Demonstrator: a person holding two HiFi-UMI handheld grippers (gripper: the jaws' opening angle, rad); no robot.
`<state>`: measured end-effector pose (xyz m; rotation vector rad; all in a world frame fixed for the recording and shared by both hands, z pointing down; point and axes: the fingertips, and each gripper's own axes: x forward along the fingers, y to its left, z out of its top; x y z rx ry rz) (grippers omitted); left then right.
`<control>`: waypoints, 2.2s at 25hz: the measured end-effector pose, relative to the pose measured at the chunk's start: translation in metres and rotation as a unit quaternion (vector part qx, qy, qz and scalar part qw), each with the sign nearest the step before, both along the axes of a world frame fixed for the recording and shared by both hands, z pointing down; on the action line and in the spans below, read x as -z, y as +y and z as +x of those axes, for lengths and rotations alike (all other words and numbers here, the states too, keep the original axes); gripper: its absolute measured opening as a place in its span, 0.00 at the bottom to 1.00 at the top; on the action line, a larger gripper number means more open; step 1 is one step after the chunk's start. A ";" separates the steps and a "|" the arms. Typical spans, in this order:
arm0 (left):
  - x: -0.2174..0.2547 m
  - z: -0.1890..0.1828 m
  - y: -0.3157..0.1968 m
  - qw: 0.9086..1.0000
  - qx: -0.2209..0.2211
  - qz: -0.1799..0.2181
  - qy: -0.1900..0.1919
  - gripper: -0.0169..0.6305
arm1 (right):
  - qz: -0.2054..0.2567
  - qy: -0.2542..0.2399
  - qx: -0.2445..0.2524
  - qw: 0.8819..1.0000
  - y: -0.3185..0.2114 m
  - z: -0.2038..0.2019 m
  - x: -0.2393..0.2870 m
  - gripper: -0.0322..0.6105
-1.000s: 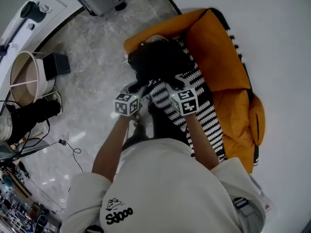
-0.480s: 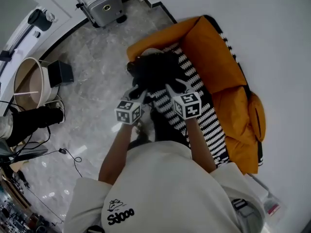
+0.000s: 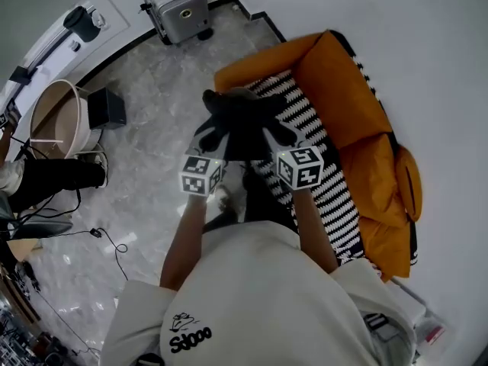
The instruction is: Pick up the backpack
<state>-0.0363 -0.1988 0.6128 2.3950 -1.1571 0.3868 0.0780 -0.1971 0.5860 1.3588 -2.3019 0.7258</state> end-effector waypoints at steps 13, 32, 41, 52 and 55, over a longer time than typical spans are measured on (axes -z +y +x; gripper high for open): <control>0.075 -0.065 0.037 0.997 0.030 0.074 0.007 0.13 | 0.071 -0.019 0.047 0.996 0.044 -0.065 0.073 0.23; 0.230 -0.119 0.067 0.971 0.049 0.231 -0.019 0.13 | 0.230 0.004 0.077 0.970 0.073 -0.121 0.221 0.23; 0.308 -0.144 0.084 0.955 0.056 0.291 -0.015 0.13 | 0.296 -0.010 0.098 0.950 0.086 -0.145 0.294 0.22; 0.372 -0.156 0.106 0.934 0.061 0.351 -0.019 0.13 | 0.343 0.004 0.122 0.931 0.107 -0.161 0.346 0.22; 0.379 -0.158 0.110 0.932 0.065 0.356 -0.018 0.13 | 0.353 0.003 0.130 0.926 0.109 -0.164 0.352 0.22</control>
